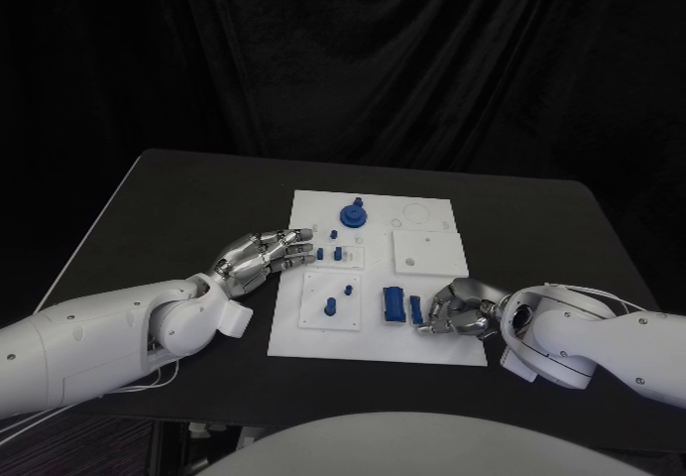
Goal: Assemble the parts on the task board
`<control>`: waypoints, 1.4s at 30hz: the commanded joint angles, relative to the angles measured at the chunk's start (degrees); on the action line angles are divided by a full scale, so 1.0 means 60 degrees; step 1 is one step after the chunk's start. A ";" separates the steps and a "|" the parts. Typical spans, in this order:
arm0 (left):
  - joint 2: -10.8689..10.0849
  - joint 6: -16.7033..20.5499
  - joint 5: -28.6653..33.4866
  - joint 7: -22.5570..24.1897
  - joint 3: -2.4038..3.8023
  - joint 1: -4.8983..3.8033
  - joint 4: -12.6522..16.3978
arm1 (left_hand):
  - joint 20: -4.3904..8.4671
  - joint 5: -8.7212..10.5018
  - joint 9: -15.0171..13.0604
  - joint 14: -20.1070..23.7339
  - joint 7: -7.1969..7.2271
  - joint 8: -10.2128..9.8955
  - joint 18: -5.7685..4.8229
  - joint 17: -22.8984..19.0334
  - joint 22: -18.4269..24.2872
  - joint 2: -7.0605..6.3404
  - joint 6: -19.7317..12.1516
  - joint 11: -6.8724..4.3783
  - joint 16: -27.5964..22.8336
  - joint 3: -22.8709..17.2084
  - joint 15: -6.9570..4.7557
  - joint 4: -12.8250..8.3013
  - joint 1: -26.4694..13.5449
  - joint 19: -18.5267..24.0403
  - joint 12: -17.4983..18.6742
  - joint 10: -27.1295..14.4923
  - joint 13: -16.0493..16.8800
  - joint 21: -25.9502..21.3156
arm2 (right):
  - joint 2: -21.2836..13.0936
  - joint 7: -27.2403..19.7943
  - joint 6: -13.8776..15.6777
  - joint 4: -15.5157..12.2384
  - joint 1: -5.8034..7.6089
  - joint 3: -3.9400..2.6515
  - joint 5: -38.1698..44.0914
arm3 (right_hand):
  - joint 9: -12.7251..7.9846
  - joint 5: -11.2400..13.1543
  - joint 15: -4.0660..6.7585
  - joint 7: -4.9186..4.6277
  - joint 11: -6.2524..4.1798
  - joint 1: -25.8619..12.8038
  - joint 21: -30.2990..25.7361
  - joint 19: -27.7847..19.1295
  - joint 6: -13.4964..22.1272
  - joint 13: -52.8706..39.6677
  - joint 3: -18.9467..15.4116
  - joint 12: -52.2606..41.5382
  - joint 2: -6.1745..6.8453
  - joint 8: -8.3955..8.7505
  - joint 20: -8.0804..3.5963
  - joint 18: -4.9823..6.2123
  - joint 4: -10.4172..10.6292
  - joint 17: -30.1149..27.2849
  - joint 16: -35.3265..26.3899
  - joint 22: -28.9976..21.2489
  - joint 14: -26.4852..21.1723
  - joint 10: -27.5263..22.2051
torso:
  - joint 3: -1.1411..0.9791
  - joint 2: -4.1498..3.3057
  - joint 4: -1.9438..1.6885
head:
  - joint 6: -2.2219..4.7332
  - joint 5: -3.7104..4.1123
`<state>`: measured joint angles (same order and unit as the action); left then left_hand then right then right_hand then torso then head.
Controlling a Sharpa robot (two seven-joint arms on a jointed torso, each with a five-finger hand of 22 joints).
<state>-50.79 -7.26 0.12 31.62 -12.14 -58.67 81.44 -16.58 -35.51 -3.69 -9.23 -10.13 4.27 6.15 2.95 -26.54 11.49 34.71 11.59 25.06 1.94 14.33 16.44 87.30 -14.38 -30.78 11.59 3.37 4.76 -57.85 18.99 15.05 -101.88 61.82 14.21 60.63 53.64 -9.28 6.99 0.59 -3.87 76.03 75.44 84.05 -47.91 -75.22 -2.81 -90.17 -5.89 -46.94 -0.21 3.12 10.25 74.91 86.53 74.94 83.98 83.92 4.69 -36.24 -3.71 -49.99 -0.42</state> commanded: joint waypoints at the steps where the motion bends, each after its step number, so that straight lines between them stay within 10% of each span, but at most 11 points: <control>1: 0.0019 -0.0119 0.0038 0.0095 0.0008 0.0019 0.0008 | -0.0031 0.0009 -0.0012 0.0067 -0.0264 0.0056 -0.0128 0.0014 0.0012 0.0052 0.0024 0.0058 0.0034 -0.0062 0.0019 -0.0010 0.0013 -0.0053 -0.0039 0.0003 0.0013 -0.0001 | 0.0000 0.0164 -0.0149 0.0000 -0.0028 -0.0001 0.0047 | 0.0011 0.0048 0.0037 -0.0018 -0.0044 0.0117 -0.0021 0.0083 0.0031 -0.2463 0.0021 0.0029 -0.0200 -0.0039 -0.0082 0.0036 0.0089 0.1207 -0.0065 0.1774 0.0752 0.1013 | -0.0001 -0.0001 0.0001 | -0.0001 -0.0006; 12: 0.0022 -0.0131 0.0038 0.0092 0.0008 0.0024 -0.0008 | -0.0031 -0.0002 -0.0011 0.0068 -0.0264 0.0058 -0.0127 0.0014 0.0013 0.0049 0.0018 0.0055 0.0037 -0.0083 0.0023 -0.0009 0.0006 -0.0057 -0.0042 0.0003 0.0013 -0.0001 | -0.0106 0.0046 -0.0137 -0.0117 -0.0028 0.0000 0.0047 | 0.0015 0.0110 0.0020 -0.0041 -0.0025 0.0071 -0.0065 0.0066 0.0110 -0.2463 -0.0090 0.0029 0.0169 0.0003 -0.0066 0.0044 0.0082 0.1199 -0.0071 0.1762 0.0751 0.1013 | -0.0004 -0.0002 0.0000 | -0.0001 -0.0010; 19: 0.0012 -0.0140 0.0038 0.0090 0.0008 0.0027 -0.0013 | -0.0031 -0.0002 -0.0011 0.0068 -0.0264 0.0058 -0.0127 0.0014 0.0013 0.0049 0.0018 0.0055 0.0037 -0.0083 0.0023 -0.0009 0.0006 -0.0057 -0.0042 0.0003 0.0013 -0.0001 | -0.0336 -0.0199 0.0179 -0.0360 -0.0028 0.0002 0.0048 | 0.0071 0.0940 -0.0018 -0.0085 0.0019 -0.0532 -0.0048 0.0078 0.0014 -0.2463 -0.0369 0.0029 0.0318 -0.0084 -0.0028 0.0039 0.0510 0.1203 -0.0070 0.1769 0.0753 0.1013 | -0.0003 0.0000 0.0001 | -0.0001 -0.0022; 42: 0.0039 -0.0168 0.0038 0.0071 0.0008 0.0041 -0.0037 | -0.0031 -0.0021 -0.0011 0.0073 -0.0262 0.0061 -0.0127 0.0013 0.0021 0.0051 0.0015 0.0055 0.0038 -0.0118 0.0024 -0.0010 -0.0001 -0.0057 -0.0041 0.0001 0.0013 -0.0004 | -0.0308 -0.0121 0.0277 -0.0051 -0.0025 0.0002 0.0047 | 0.0144 0.0970 -0.0002 -0.0048 -0.0008 -0.0834 -0.0081 0.0068 -0.0001 -0.2463 -0.0325 0.0029 -0.0084 -0.0157 -0.0036 0.0048 0.0882 0.1219 -0.0064 0.1760 0.0756 0.1013 | -0.0002 0.0000 -0.0002 | -0.0001 -0.0017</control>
<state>-50.69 -7.49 0.12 31.57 -12.13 -58.53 81.15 -16.58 -35.51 -3.69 -9.23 -10.13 4.27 6.16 2.95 -26.47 11.49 34.71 11.59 25.05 1.62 14.33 16.44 87.30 -14.38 -30.78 11.59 3.37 4.76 -59.75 17.85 16.36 -102.25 61.81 14.23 60.65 54.42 -3.28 7.24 0.07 -3.78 70.68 75.21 84.05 -47.80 -75.14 -5.02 -90.15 -5.69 -47.54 -0.20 3.11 15.48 74.91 86.31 74.92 84.20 83.83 4.67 -36.24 -3.69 -49.99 -0.51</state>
